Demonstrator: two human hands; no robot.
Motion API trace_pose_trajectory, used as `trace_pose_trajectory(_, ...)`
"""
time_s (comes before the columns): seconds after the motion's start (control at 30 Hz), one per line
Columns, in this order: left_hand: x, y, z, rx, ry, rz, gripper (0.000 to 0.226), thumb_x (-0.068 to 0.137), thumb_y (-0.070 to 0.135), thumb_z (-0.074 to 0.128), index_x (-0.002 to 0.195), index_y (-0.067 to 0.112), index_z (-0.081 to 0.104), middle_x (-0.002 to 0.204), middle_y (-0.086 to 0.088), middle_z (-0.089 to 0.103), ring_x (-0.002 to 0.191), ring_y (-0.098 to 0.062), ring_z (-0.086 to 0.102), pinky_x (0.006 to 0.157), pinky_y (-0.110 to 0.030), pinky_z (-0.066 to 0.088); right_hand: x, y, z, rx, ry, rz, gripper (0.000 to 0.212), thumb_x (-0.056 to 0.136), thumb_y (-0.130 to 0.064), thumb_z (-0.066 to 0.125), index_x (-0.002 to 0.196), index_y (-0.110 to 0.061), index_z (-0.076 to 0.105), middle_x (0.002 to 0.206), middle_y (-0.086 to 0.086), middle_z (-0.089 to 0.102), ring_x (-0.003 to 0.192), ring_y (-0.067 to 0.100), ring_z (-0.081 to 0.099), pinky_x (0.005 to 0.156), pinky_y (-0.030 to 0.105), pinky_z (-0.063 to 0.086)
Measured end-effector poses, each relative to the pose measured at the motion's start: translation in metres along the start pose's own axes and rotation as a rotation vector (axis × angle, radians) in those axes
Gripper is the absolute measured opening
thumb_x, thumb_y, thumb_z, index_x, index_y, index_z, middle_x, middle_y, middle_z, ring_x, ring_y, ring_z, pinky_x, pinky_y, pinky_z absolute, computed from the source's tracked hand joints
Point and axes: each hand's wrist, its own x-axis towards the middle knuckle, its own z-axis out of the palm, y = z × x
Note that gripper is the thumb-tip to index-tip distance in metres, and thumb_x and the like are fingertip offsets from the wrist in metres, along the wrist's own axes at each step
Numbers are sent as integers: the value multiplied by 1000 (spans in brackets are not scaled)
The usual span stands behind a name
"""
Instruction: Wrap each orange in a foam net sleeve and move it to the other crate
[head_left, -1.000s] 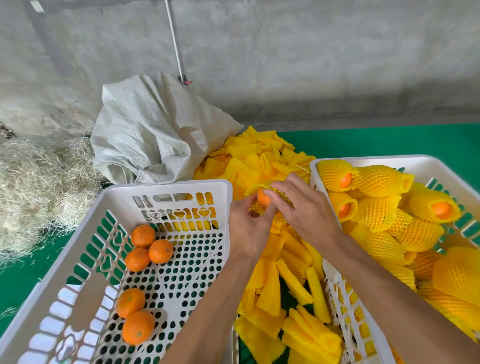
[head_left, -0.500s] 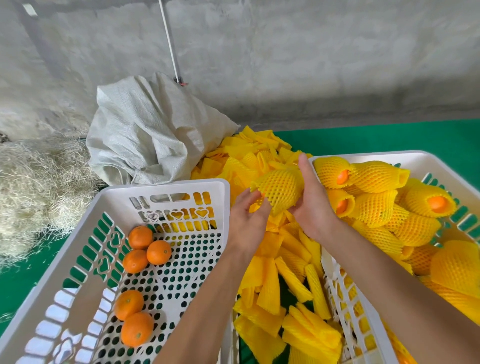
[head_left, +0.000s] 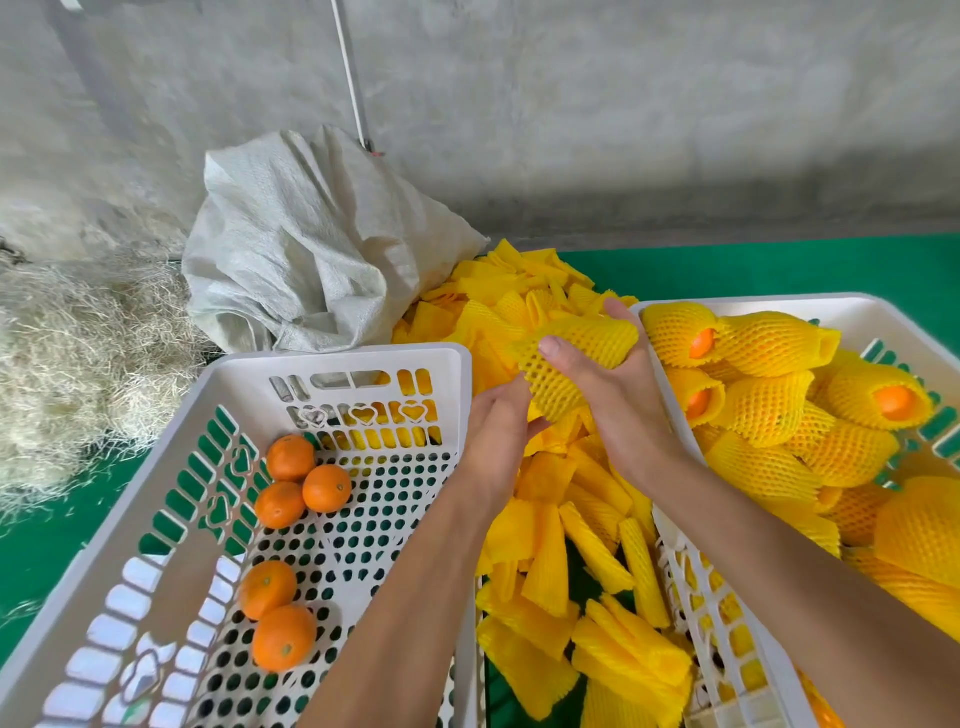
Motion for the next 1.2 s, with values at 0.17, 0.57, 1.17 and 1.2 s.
trace_pose_trajectory(0.17, -5, 5, -1, -143, -146, -73, 55, 105, 45, 46, 145, 9, 54, 143, -9, 63, 136, -25, 57, 112, -53, 49, -8, 13, 5, -138, -70, -100, 118, 56, -64, 93, 150, -52, 23, 138, -30, 48, 120, -17, 50, 82, 9, 54)
trace_pose_trajectory(0.57, -5, 1, 3, 45, 30, 93, 47, 90, 27, 73, 130, 3, 70, 139, -11, 65, 130, -21, 61, 112, -42, 50, 3, 15, 4, 260, -109, 85, 71, 86, -56, 76, 144, -23, 52, 134, 1, 68, 124, 21, 65, 100, 42, 55)
trace_pose_trajectory(1.17, -3, -21, 10, 429, -43, 409, 32, 108, 12, 50, 120, 40, 62, 116, -9, 69, 85, -13, 64, 71, -32, 58, 10, -5, -21, -227, 1, -141, 46, 81, -52, 82, 109, -19, 69, 100, -5, 75, 94, 11, 73, 80, 38, 63)
trace_pose_trajectory(1.2, -5, -21, 11, 428, -45, 378, 30, 109, 15, 50, 115, 42, 61, 112, -9, 69, 86, -13, 64, 75, -35, 58, 9, -7, -21, -271, 19, -159, 52, 78, -57, 81, 111, -20, 67, 99, -7, 75, 93, 9, 73, 79, 39, 63)
